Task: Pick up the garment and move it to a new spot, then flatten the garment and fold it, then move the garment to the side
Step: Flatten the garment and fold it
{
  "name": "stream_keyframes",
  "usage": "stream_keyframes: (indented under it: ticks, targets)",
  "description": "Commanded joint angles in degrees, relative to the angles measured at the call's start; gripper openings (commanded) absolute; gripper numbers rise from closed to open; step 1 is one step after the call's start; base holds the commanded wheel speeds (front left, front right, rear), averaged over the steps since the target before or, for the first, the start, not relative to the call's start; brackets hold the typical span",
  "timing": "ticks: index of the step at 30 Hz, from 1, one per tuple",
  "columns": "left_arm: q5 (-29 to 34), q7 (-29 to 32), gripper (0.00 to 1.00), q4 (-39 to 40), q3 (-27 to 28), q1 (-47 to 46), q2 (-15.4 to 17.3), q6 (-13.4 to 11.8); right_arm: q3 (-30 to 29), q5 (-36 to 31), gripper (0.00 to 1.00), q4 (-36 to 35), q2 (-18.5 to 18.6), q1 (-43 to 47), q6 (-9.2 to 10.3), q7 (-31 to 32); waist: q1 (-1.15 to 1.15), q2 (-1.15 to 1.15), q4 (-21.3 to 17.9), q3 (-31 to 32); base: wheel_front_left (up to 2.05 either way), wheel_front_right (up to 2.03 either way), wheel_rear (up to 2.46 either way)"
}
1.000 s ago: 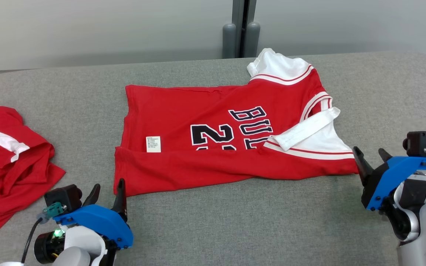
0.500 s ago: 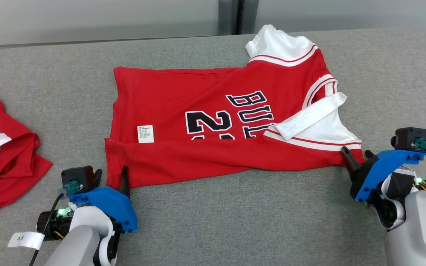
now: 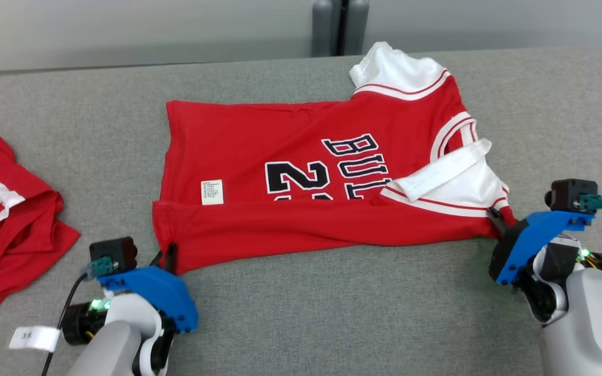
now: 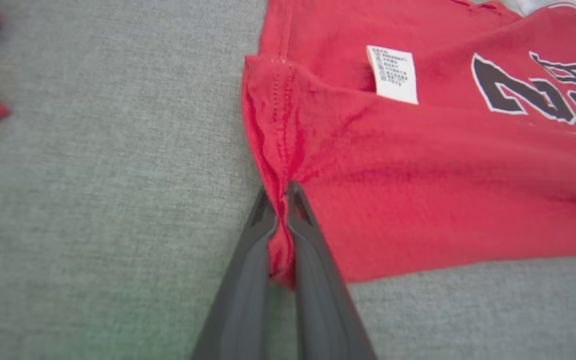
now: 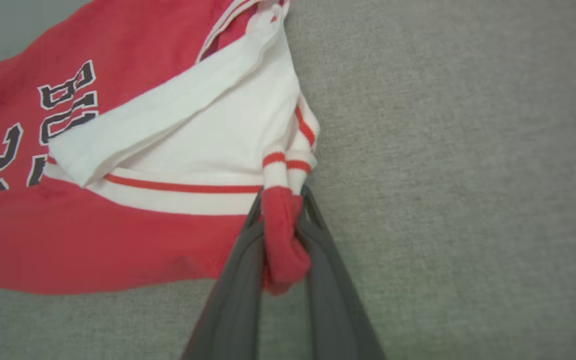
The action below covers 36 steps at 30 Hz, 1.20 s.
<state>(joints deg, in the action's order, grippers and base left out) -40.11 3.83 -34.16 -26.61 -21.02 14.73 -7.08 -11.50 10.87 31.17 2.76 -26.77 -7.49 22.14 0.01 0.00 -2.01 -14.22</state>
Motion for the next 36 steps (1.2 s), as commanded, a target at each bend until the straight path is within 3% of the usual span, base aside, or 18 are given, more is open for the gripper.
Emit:
stream_keyframes:
  ticks: [1,8,14,22,23,24,25,26,30,36]
  targets:
    - [-0.5,0.4,0.0,-0.5,-0.1,3.5,0.6,-0.6,-0.4,0.4,0.0,-1.5,0.2,1.3,-0.01,-0.1,-0.01,0.0,-0.4,1.0,0.0,0.0,0.0]
    - [-1.3,0.5,0.0,10.3,1.9,10.3,5.0,-3.1,-0.7,1.4,0.0,-14.6,0.3,10.1,0.02,3.9,-0.01,0.0,-0.9,4.3,0.0,0.0,0.0]
    - [0.0,4.0,0.0,21.2,1.3,18.1,9.5,-7.4,-1.9,5.1,0.0,-25.7,0.3,20.5,0.04,8.3,-0.01,0.0,-1.1,6.0,0.0,0.0,0.0]
    - [-1.0,7.1,0.0,30.0,1.1,26.8,10.6,-12.8,-2.0,8.4,0.0,-29.4,0.3,29.1,0.04,8.9,-0.01,0.0,-1.9,6.6,0.0,0.0,0.0]
    - [-1.1,7.0,0.02,30.6,1.3,27.2,10.5,-13.1,-2.0,8.8,0.29,-29.2,0.3,29.3,0.04,8.6,-0.01,0.0,-1.9,6.6,0.0,0.0,0.0]
    - [-1.1,6.5,0.36,31.1,1.5,27.5,10.4,-13.5,-2.2,8.9,1.0,-28.7,0.3,29.4,0.04,8.5,-0.01,0.0,-1.9,6.6,0.0,0.0,0.0]
    - [-1.0,6.3,0.72,31.4,1.5,27.9,10.3,-13.6,-2.1,8.8,1.0,-28.4,0.3,29.4,0.03,8.3,-0.01,0.0,-1.9,6.5,0.0,0.0,0.0]
    - [-1.1,6.5,1.0,31.6,1.3,28.1,10.3,-13.7,-2.1,8.8,1.0,-28.2,0.3,29.2,0.0,8.2,-0.01,0.0,-1.9,6.5,0.0,0.0,0.0]
    - [-1.5,7.2,1.0,33.0,1.2,27.2,10.3,-13.5,-1.7,7.5,1.0,-29.1,0.2,26.6,-0.02,8.4,-0.01,0.0,-1.7,6.5,0.0,0.0,0.0]
    - [-0.2,11.0,1.0,35.3,1.0,20.9,13.0,-12.3,-0.3,1.8,1.0,-33.6,0.2,19.1,-0.02,12.7,-0.01,0.0,-1.4,6.0,0.0,0.0,0.0]
